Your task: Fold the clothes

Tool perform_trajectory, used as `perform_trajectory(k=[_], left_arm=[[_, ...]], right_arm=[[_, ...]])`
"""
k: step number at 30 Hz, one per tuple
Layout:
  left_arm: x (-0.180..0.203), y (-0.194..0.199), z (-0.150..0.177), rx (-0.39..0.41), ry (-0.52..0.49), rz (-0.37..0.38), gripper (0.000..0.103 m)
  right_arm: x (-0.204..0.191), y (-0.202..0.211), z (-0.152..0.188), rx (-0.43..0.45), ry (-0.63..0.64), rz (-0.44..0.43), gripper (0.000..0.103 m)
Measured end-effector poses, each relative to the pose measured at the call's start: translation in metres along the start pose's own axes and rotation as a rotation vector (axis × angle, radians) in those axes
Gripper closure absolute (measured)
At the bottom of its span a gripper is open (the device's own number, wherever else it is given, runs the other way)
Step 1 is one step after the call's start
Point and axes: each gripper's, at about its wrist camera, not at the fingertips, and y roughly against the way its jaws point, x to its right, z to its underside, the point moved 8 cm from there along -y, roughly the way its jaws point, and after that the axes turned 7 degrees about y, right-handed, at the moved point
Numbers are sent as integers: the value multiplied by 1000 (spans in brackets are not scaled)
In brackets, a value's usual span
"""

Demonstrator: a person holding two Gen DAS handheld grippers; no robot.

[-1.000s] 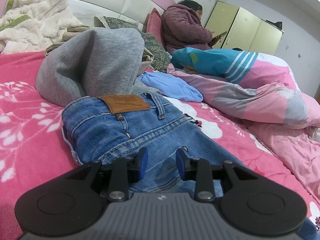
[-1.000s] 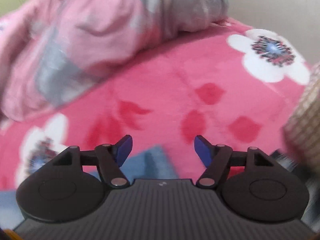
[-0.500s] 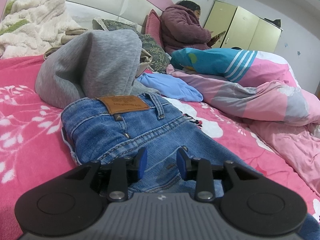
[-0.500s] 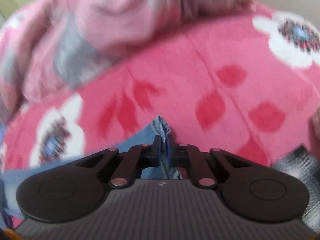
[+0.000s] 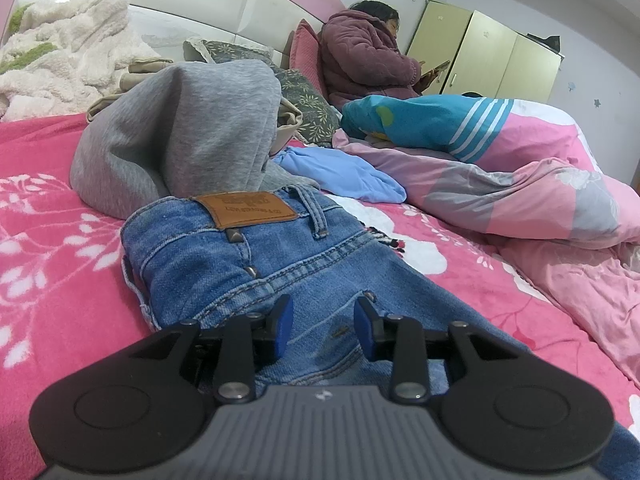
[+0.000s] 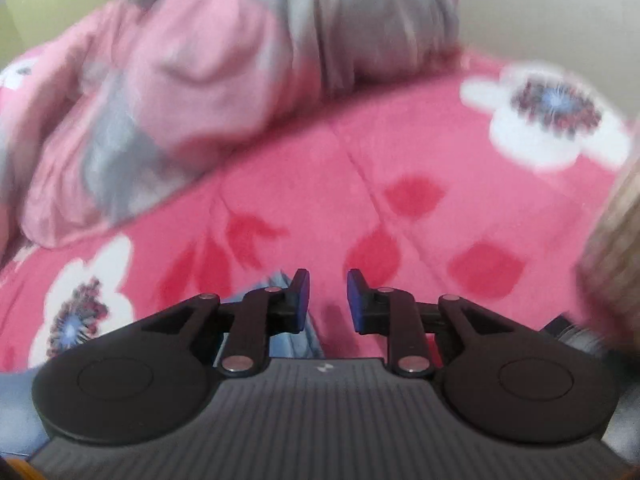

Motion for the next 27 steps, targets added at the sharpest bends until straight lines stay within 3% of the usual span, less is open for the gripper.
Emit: perform_trajectory(k=[2,5,10,13,15,17,20,24,27], left_arm=[[0,0,0,0,0,0,68],[0,0,0,0,1,1,68],[0,0,0,-1,4,4,68],[0,0,0,-1,5,5,68],[0,0,0,-1,6,5,67],[0,0,0,-1,7,6,67],[0,1,0,0,11,9,67],[0,2,1,1,13,10,67],[0,1,0,-1,15,11,67]], right_arm=[[-19,21,-1,4,32,-69,83],[-40,39,12,-36,78,-89,82],[-38,72,46,-27,-74,-100,82],[-39,116,67,3,-92,-60,75],[-45,139,80,26,-18,-17,64],[-61,143,99,5,134,59,49],[-87,143,126,-34,337,163,47],[-128,156,157,-7,357,111,47],[-166,187,167,43,403,-3,47]])
